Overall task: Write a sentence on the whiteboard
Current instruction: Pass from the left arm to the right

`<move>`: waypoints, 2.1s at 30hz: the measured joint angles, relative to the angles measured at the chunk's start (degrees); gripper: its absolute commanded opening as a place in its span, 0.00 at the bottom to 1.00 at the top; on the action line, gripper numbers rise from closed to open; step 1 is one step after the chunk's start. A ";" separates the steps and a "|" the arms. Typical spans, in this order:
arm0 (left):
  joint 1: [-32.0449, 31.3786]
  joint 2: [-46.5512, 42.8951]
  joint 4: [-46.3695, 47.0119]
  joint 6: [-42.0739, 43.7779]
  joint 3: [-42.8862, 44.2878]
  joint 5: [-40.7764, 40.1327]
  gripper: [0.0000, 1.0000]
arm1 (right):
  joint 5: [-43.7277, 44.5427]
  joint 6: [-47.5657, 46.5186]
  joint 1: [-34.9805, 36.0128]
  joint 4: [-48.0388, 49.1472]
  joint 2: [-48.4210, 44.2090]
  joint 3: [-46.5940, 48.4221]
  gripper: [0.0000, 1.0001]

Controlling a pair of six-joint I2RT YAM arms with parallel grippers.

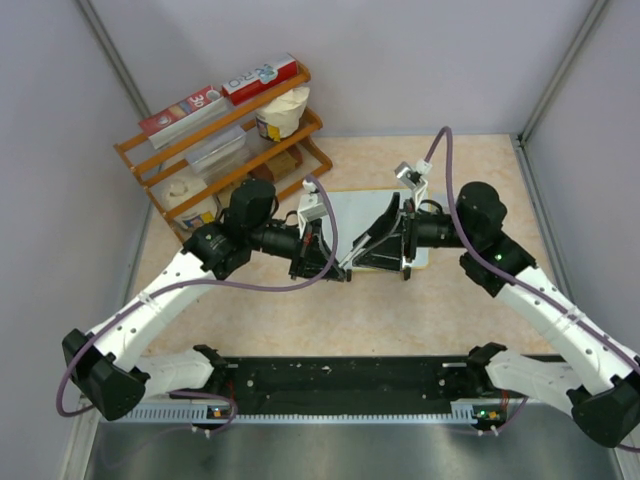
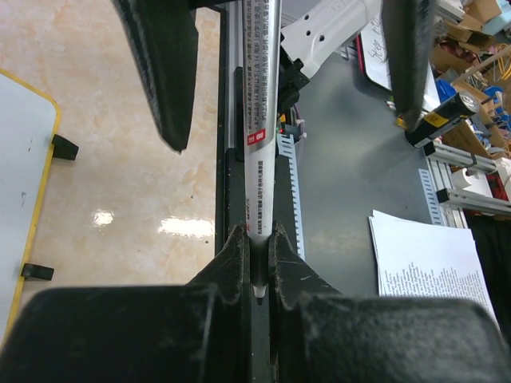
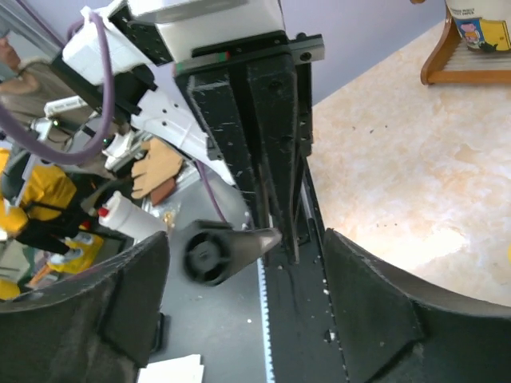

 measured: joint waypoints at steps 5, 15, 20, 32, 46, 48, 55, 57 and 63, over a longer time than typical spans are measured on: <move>-0.04 -0.46 0.02 -0.02 0.00 -0.07 0.00 | 0.92 -1.44 0.00 -0.26 -3.76 0.00 0.87; -0.07 -0.50 -2.10 0.33 0.00 1.42 0.00 | 0.61 -5.22 0.00 -4.83 -1.90 2.97 0.76; -0.20 -0.48 -3.32 0.81 0.00 1.95 0.00 | 0.11 -6.05 0.00 -5.49 -0.48 3.93 0.69; -0.63 -0.20 -4.13 1.31 0.00 2.45 0.00 | -2.64 -6.43 0.28 -6.23 1.81 3.98 0.37; -0.63 0.22 -4.72 0.09 0.00 2.75 0.00 | -2.82 -8.94 0.33 -7.98 1.81 3.98 0.00; -0.66 0.22 -4.87 -0.07 0.00 2.64 0.00 | -2.80 -9.25 0.33 -8.20 1.81 3.98 0.00; -0.68 0.22 -4.87 0.66 0.00 1.14 0.65 | -1.42 -10.03 0.33 -9.86 1.46 3.96 0.00; -0.74 0.13 -4.57 0.76 0.00 -0.31 0.77 | 0.02 -10.12 0.33 -11.17 0.98 3.93 0.00; -0.33 -3.56 -3.04 -0.81 -1.33 -11.61 0.89 | 7.30 -11.02 0.46 -14.34 -1.62 3.85 0.00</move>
